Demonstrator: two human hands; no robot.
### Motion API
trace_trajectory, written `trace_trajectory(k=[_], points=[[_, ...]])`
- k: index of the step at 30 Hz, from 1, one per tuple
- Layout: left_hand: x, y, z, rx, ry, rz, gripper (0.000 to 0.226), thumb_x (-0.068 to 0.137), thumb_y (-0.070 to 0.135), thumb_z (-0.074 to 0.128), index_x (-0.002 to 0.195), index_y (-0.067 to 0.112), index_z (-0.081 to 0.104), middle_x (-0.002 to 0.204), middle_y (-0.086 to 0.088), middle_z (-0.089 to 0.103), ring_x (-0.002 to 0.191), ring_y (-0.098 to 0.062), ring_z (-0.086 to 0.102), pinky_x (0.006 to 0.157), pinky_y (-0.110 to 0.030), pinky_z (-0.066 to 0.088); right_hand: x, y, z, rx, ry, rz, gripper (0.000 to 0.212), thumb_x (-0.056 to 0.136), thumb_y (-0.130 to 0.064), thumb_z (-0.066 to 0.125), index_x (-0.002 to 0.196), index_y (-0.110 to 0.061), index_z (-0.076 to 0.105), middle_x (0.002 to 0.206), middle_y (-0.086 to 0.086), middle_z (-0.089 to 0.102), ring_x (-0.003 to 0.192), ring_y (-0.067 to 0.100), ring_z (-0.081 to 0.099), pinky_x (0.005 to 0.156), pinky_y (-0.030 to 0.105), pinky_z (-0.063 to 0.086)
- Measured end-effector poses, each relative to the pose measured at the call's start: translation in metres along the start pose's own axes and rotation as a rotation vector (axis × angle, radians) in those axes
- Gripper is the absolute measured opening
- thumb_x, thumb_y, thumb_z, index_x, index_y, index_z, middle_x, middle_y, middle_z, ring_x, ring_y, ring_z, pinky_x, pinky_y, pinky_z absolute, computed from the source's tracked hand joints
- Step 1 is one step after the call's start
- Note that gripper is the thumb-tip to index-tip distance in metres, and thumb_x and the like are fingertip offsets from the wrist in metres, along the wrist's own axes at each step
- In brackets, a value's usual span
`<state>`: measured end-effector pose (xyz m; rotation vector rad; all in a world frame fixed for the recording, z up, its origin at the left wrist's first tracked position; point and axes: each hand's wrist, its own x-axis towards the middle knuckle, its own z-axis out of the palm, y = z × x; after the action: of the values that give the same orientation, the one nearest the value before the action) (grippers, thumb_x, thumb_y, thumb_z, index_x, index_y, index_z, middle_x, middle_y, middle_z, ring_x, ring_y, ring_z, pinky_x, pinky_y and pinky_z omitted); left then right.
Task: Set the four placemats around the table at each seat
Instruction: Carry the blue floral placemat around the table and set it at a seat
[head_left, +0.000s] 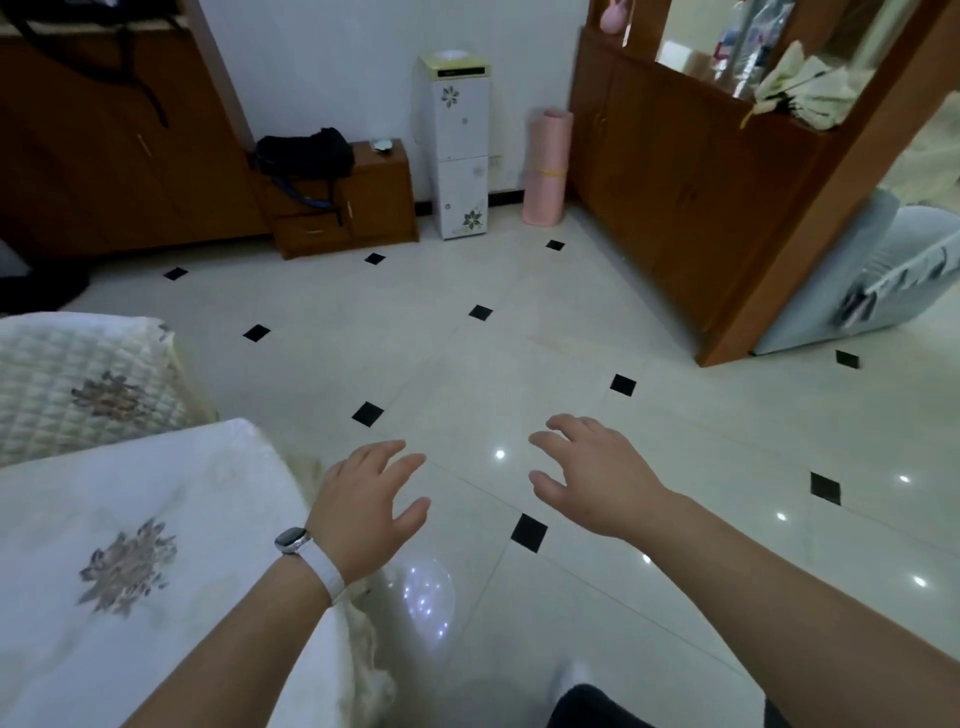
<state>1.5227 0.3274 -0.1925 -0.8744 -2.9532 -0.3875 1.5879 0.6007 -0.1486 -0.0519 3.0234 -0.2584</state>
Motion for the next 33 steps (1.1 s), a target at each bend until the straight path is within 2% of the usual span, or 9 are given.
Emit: trace_trajectory(k=[9,19,24,29,33], points=[[0.121,-0.046,0.003,0.088,0.034,-0.204,0.052,0.078,0.052,0.047,0.116,0.022,0.067,0.121,-0.005,0.065,0.110,-0.028,0.060,0.085,-0.045,0.048,0.174,0.045,0.001,0.054,-0.024,-0.170,0.050,0.095,-0.047,0.046,0.140,-0.026,0.047,0.150,0.001,0.040,0.135,0.022,0.037,0.107,0.037,0.031],[0.283,-0.055,-0.023,0.112,0.141,-0.347,0.051,0.080,0.053,0.046,0.121,0.026,0.064,0.123,-0.002,0.063,0.115,-0.026,0.056,0.092,-0.045,0.044,0.357,0.100,-0.052,0.025,-0.013,-0.404,0.051,0.092,-0.047,0.039,0.136,-0.024,0.052,0.144,0.004,0.047,0.130,0.026,0.043,0.104,0.039,0.033],[0.324,-0.080,-0.028,0.169,0.147,-0.380,0.050,0.081,0.052,0.046,0.118,0.025,0.064,0.122,-0.002,0.063,0.113,-0.027,0.057,0.091,-0.044,0.043,0.417,0.103,-0.062,0.024,-0.004,-0.473,0.053,0.090,-0.048,0.039,0.134,-0.024,0.054,0.143,0.003,0.049,0.129,0.026,0.045,0.103,0.039,0.035],[0.359,-0.124,-0.031,0.238,0.126,-0.398,0.049,0.082,0.052,0.044,0.117,0.025,0.065,0.125,-0.004,0.062,0.116,-0.028,0.056,0.096,-0.047,0.041,0.486,0.088,-0.065,0.009,0.012,-0.511,0.062,0.086,-0.054,0.027,0.131,-0.024,0.056,0.140,0.004,0.051,0.128,0.026,0.046,0.103,0.039,0.036],[0.391,-0.176,-0.026,0.243,0.100,-0.405,0.049,0.082,0.051,0.045,0.118,0.023,0.064,0.127,-0.006,0.061,0.118,-0.031,0.055,0.097,-0.050,0.042,0.543,0.064,-0.062,-0.018,0.007,-0.542,0.059,0.087,-0.054,0.030,0.130,-0.025,0.056,0.139,0.003,0.052,0.128,0.026,0.046,0.103,0.040,0.036]])
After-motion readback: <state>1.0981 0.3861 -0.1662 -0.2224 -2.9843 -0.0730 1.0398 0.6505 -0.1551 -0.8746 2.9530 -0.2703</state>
